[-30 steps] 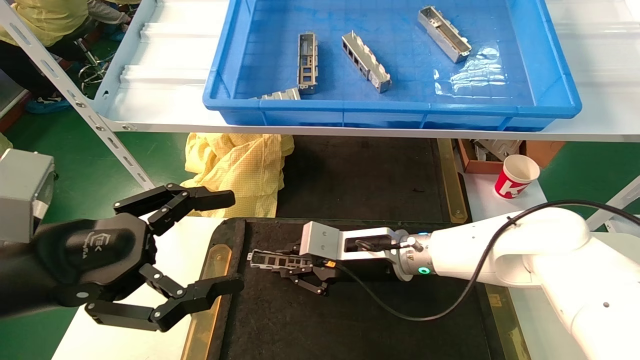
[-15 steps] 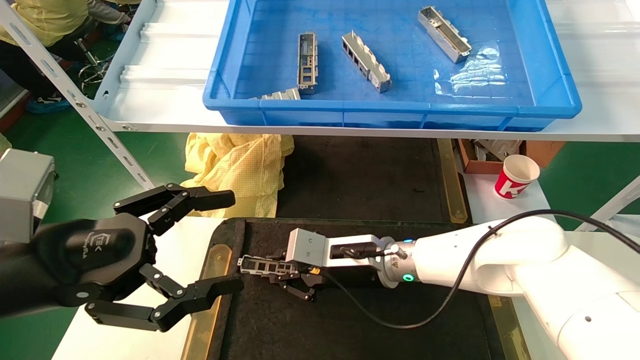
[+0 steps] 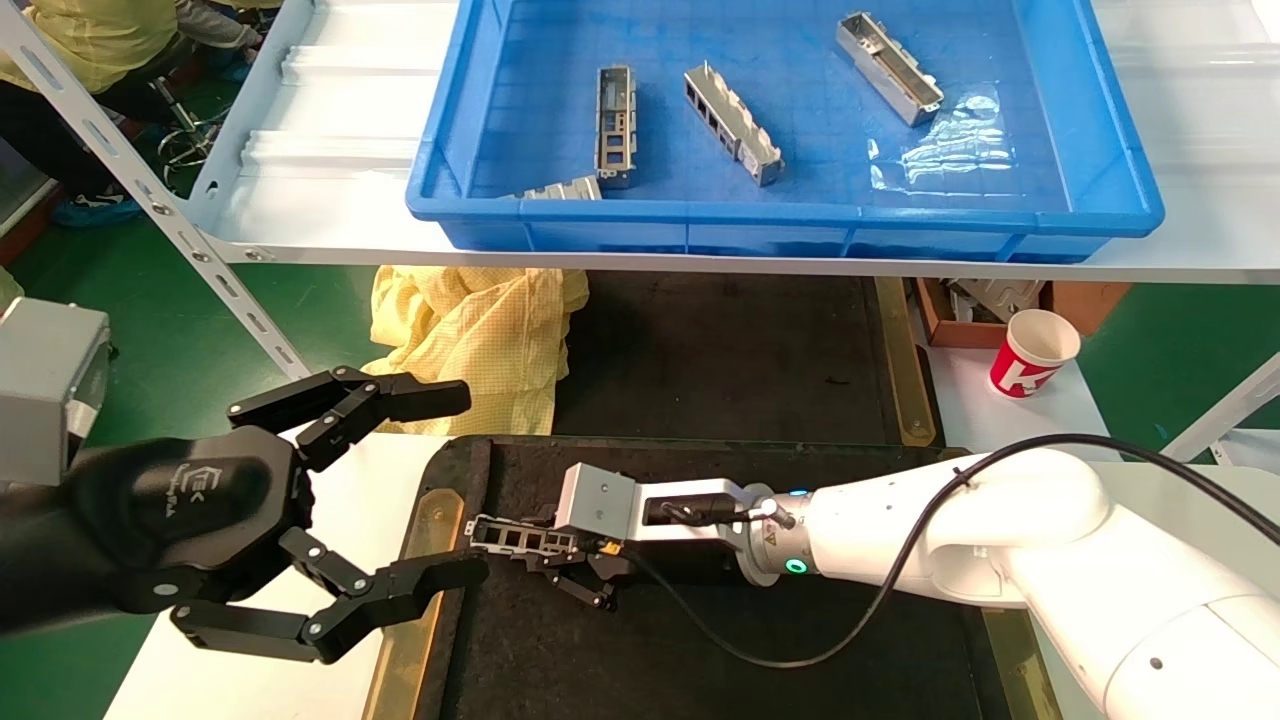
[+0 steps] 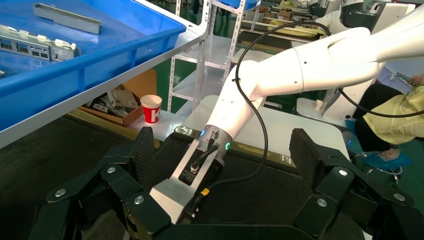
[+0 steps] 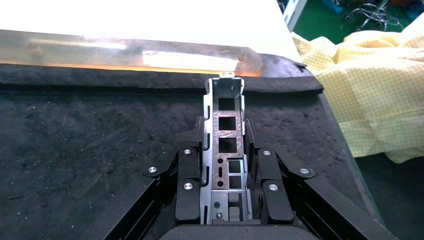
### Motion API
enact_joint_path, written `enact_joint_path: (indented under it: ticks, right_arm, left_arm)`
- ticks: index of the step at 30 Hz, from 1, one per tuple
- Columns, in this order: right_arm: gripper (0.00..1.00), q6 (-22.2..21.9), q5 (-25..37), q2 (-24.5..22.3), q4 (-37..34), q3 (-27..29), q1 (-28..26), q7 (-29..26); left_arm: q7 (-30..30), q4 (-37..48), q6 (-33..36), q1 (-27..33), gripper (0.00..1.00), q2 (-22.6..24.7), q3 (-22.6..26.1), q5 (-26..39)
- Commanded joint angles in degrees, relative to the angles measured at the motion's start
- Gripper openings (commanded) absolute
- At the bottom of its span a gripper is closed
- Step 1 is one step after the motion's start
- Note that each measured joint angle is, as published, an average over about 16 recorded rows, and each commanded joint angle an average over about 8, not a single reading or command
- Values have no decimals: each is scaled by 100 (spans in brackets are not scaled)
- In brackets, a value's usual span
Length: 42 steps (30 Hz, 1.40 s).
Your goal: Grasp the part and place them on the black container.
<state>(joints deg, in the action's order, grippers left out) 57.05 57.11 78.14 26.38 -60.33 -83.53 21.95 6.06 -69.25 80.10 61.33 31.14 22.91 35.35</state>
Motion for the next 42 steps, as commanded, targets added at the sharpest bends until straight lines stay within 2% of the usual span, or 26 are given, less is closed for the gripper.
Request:
enact_joint_path:
  ticks: [1, 5, 6, 18, 34, 42]
  right_arm:
    - [42, -74, -55, 2, 41, -79, 9, -37]
    - [91, -177, -141, -4, 94, -225, -15, -43]
    - [99, -189, -165, -5, 101, -257, -24, -40]
    - [100, -78, -522, -36, -4, -491, -165, 70]
    - [100, 630, -1136, -202, -397, -339, -393, 243]
    - [100, 586, -1088, -206, -342, -332, -375, 221]
  left_arm:
    - [0, 0, 0, 0, 100, 0, 0, 0]
    - [0, 0, 0, 0, 100, 0, 0, 0]
    - [0, 0, 0, 0, 100, 0, 0, 0]
    - [0, 0, 0, 0, 100, 0, 0, 0]
    - [0, 2, -2, -2, 100, -1, 0, 0]
    - [0, 2, -1, -1, 100, -1, 0, 0]
